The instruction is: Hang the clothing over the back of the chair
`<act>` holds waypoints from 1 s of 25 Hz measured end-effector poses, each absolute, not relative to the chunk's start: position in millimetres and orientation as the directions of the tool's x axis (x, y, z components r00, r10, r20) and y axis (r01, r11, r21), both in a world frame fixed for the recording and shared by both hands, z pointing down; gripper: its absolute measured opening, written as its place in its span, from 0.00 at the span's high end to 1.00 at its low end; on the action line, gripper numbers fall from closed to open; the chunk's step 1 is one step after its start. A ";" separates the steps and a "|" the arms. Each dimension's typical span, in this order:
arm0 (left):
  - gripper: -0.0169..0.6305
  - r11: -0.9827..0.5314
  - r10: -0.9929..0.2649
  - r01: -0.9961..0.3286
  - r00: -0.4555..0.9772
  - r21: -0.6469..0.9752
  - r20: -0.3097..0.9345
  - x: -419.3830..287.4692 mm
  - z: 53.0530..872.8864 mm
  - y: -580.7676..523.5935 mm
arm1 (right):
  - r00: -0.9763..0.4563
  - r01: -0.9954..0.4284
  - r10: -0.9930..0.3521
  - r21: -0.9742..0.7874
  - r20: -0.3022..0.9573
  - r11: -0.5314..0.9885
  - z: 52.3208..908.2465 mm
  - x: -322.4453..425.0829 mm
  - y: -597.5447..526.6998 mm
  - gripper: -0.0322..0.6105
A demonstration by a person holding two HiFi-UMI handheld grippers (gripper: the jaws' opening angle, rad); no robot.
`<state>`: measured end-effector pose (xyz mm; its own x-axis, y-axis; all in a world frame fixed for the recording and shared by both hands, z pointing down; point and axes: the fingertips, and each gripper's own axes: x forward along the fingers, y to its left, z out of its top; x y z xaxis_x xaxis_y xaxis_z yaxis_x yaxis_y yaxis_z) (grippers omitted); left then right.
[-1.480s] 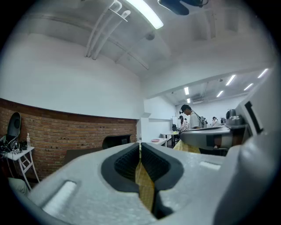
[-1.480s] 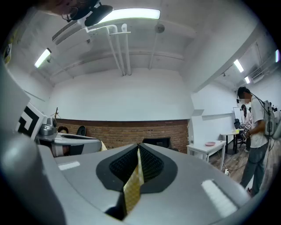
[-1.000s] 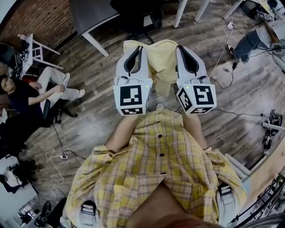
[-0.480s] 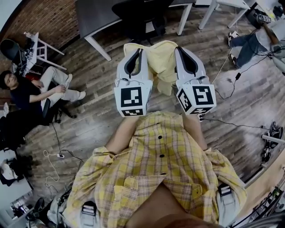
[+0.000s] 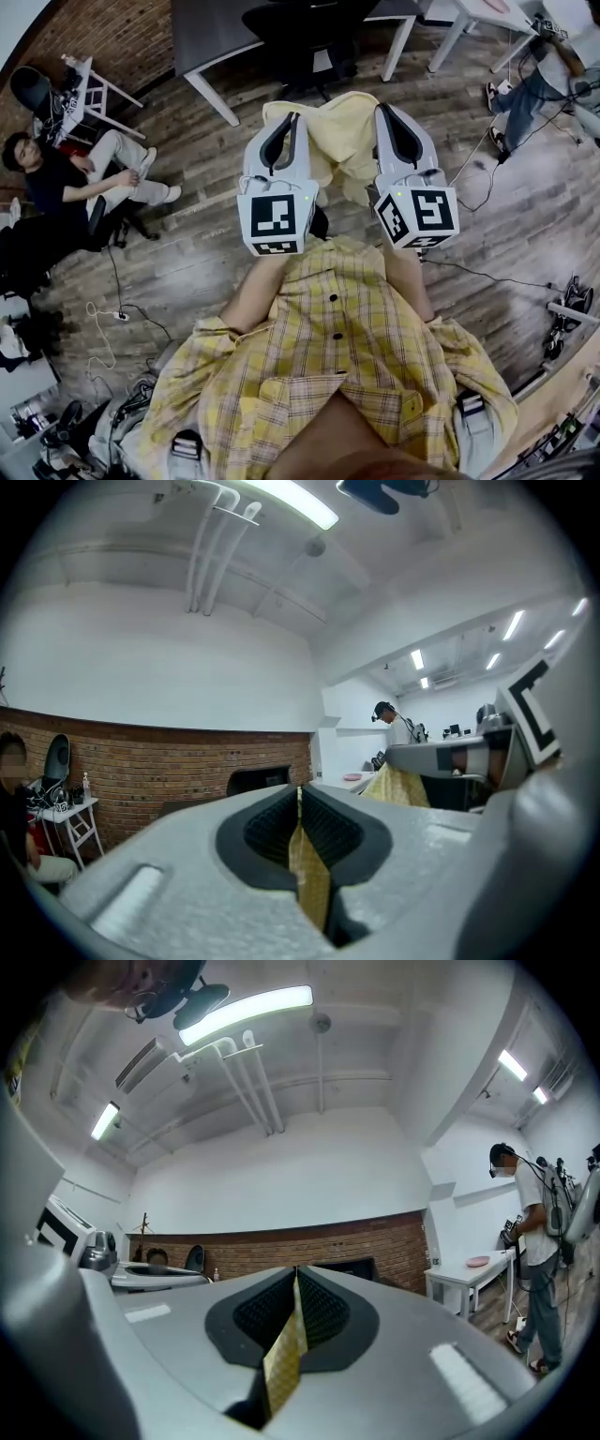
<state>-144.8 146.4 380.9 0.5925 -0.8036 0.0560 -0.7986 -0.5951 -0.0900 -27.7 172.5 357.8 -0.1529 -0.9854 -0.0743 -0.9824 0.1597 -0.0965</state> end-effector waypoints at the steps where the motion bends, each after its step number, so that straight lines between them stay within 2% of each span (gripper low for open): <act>1: 0.95 -0.595 -0.804 -0.798 0.593 -0.091 0.056 -143.3 381.5 145.8 | -0.156 -0.982 -0.985 -0.093 -0.071 0.162 359.2 -27.2 171.8 0.93; 11: 0.95 -0.619 -0.785 -0.783 0.616 -0.061 0.066 -123.1 395.3 121.5 | -0.161 -0.984 -0.986 -0.068 -0.042 0.163 371.5 -18.5 153.4 0.93; 25: 0.95 -0.615 -0.788 -0.787 0.611 -0.052 0.070 -83.4 405.6 32.4 | -0.171 -0.982 -0.985 -0.072 -0.030 0.173 383.8 19.1 58.1 0.93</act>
<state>-83.4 32.4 405.6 0.6114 -0.7882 0.0704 -0.7868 -0.6150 -0.0524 19.1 58.1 383.8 -0.1711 -0.9848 -0.0298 -0.9823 0.1728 -0.0725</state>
